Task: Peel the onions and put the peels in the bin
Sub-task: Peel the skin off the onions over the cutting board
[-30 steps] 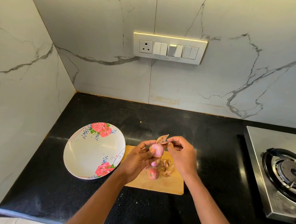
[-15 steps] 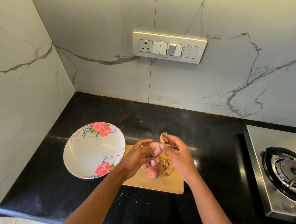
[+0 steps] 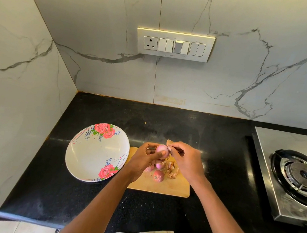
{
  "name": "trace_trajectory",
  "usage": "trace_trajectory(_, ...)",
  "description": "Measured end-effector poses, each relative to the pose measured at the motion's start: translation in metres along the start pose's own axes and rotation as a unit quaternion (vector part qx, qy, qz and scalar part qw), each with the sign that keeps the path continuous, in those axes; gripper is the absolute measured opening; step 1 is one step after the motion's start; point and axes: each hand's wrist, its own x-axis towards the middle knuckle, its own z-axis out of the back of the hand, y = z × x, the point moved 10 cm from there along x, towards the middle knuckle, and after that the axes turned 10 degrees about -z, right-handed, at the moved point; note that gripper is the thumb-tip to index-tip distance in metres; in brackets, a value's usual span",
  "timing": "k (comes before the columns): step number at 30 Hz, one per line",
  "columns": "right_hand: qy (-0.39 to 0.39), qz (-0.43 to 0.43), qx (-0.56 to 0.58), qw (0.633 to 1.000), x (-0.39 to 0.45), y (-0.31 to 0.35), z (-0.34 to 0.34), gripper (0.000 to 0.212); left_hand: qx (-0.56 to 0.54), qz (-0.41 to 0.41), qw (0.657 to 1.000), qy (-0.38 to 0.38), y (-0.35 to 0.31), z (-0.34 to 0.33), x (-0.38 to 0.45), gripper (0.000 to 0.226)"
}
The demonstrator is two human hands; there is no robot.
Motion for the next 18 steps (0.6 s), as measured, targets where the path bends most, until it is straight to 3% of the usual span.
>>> trace_trajectory(9,-0.026,-0.054,-0.005,0.998,0.001,-0.017,0.006,0.01,0.022,-0.018,0.998,0.06,-0.006,-0.008,-0.004,0.035)
trace_trajectory(14,0.027,-0.152,0.1,0.983,0.001,-0.036,-0.005,0.01,-0.041,0.01,0.999,0.035,0.003,-0.006,-0.003,0.037)
trace_trajectory(18,0.092,-0.149,0.142,0.974,-0.004,-0.031,-0.018,0.024,-0.025,-0.007,0.999,0.02,0.002,-0.002,-0.001,0.038)
